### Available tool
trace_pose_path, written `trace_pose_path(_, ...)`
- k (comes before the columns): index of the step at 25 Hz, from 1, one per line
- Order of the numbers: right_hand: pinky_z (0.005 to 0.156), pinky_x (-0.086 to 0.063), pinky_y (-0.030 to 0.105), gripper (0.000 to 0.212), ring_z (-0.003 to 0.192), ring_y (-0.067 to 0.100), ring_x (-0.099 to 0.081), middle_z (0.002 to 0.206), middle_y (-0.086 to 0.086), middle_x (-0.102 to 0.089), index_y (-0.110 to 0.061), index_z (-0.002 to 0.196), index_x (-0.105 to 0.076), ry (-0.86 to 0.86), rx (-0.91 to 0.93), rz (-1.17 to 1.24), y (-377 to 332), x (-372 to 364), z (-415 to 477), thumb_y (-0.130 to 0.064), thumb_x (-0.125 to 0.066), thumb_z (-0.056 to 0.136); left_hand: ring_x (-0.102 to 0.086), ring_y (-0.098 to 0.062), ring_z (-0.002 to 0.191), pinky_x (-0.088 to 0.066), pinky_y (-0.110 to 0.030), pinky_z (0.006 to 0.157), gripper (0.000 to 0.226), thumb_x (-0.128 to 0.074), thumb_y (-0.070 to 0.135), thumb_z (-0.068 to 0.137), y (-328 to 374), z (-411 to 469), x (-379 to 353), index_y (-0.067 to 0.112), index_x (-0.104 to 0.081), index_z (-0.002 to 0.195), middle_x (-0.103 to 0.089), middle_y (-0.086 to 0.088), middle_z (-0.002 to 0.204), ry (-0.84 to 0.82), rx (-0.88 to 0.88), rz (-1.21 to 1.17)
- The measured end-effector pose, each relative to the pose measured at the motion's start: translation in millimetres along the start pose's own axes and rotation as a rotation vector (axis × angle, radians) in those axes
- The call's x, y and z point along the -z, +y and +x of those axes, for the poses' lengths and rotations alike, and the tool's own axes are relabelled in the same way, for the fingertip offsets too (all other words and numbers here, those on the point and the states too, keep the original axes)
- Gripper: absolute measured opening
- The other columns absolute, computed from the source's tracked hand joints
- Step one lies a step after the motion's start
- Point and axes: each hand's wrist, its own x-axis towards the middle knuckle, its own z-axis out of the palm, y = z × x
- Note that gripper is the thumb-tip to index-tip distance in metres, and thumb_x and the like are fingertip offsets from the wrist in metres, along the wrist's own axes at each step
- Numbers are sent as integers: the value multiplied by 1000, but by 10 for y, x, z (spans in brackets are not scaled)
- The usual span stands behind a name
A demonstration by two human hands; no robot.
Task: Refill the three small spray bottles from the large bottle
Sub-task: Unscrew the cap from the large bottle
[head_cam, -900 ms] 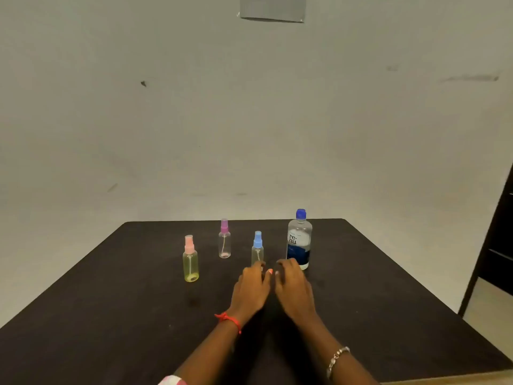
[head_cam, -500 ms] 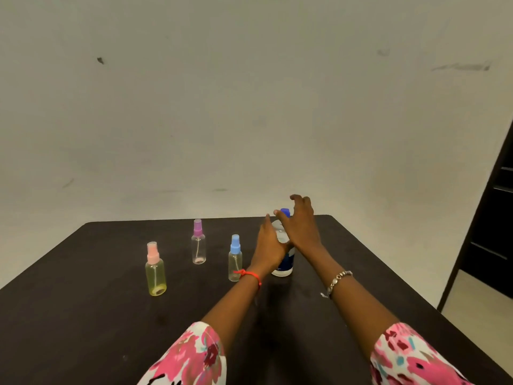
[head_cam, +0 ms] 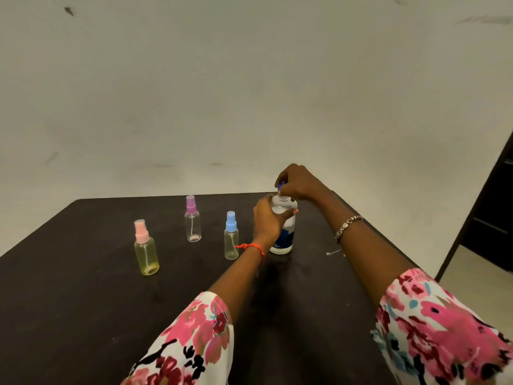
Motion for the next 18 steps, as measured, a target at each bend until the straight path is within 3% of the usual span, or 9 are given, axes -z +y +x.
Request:
trace_pose_path(3, 53, -32, 20, 34, 62, 14, -43, 72, 5, -46, -3, 72, -51, 38, -38, -62, 6, -13, 60, -31, -67, 80, -57, -25, 110, -43, -24, 88, 52, -78, 20, 70, -51, 27, -14, 3, -56, 115, -62, -14, 117, 5, 1, 19)
trace_pose_path(5, 50, -27, 20, 40, 60, 16, -41, 67, 2, -38, -9, 63, -37, 40, -39, -110, 2, -40, 89, -29, -67, 81, -55, -25, 113, -43, -28, 92, 56, -78, 23, 70, -84, 45, -18, 4, -55, 117, -60, -14, 119, 14, 7, 41)
trace_pose_path(8, 54, -40, 21, 12, 76, 26, -58, 85, 18, -63, 6, 80, -62, -63, -2, -140, -27, 20, 131, -6, -64, 78, -53, -25, 115, -45, -32, 96, 59, -78, 24, 70, -102, 67, -20, 4, -54, 119, -60, -14, 122, 9, 0, 44)
trace_pose_path(9, 55, -43, 21, 15, 77, 25, -59, 88, 19, -65, 7, 89, -66, -104, 5, -127, -50, 58, 125, -1, -61, 77, -53, -26, 116, -45, -33, 97, 59, -78, 24, 70, -106, 68, -24, 4, -54, 120, -59, -14, 123, 9, -1, 45)
trace_pose_path(11, 55, -44, 22, 19, 75, 21, -56, 86, 16, -63, 3, 94, -66, -121, 24, -93, -78, 85, 111, -7, -65, 78, -54, -25, 115, -45, -30, 94, 58, -78, 23, 70, -106, 67, -28, 4, -54, 120, -60, -14, 123, 8, -7, 36)
trace_pose_path(14, 59, -37, 28, 32, 66, 18, -45, 75, 6, -45, -3, 77, -52, 3, 19, -193, -65, -3, 95, -31, -67, 81, -56, -24, 112, -43, -24, 88, 52, -77, 22, 72, -123, 72, -26, 5, -56, 116, -62, -13, 119, 0, -23, 37)
trace_pose_path(18, 54, -43, 25, 22, 73, 25, -56, 91, 15, -62, 6, 96, -62, -97, 12, -234, -66, 21, 138, -7, -65, 79, -54, -24, 116, -42, -26, 91, 55, -77, 23, 72, -118, 73, -25, 5, -55, 119, -59, -13, 122, 3, -27, 46)
